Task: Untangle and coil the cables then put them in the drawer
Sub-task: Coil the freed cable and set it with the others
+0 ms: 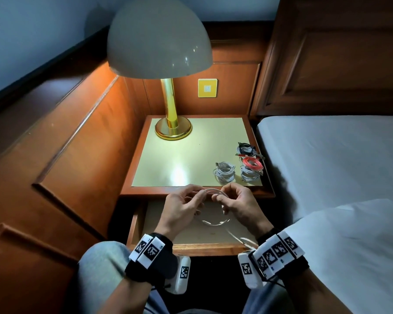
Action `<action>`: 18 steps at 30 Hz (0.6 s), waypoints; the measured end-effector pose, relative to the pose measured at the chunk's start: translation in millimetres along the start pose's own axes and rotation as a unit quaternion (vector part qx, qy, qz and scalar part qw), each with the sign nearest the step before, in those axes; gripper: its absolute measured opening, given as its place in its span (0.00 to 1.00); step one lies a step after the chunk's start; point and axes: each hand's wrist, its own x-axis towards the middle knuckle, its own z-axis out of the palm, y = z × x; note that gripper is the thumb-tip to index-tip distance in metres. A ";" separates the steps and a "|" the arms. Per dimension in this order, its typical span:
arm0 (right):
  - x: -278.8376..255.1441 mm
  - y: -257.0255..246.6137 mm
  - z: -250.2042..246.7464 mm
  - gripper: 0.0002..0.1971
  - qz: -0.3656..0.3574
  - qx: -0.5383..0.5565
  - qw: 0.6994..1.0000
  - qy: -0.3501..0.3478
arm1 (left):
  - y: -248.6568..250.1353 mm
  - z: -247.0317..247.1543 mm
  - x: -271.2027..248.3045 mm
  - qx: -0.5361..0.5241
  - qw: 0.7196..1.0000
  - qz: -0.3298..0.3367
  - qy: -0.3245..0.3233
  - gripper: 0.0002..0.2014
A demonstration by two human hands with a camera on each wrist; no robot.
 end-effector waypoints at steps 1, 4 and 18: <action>0.9 0.5 -3.6 0.07 -0.003 -0.005 1.000 -0.017 | -0.4 -2.3 0.7 -0.007 1.000 0.002 0.011 0.04; 3.2 6.7 -14.7 0.08 0.015 -0.061 0.995 -0.081 | 3.2 -8.1 2.2 -0.067 0.998 -0.006 0.017 0.04; 6.7 -38.8 -31.9 0.21 -0.038 0.034 0.999 0.016 | 5.9 -58.5 8.1 -0.009 0.986 0.011 0.167 0.06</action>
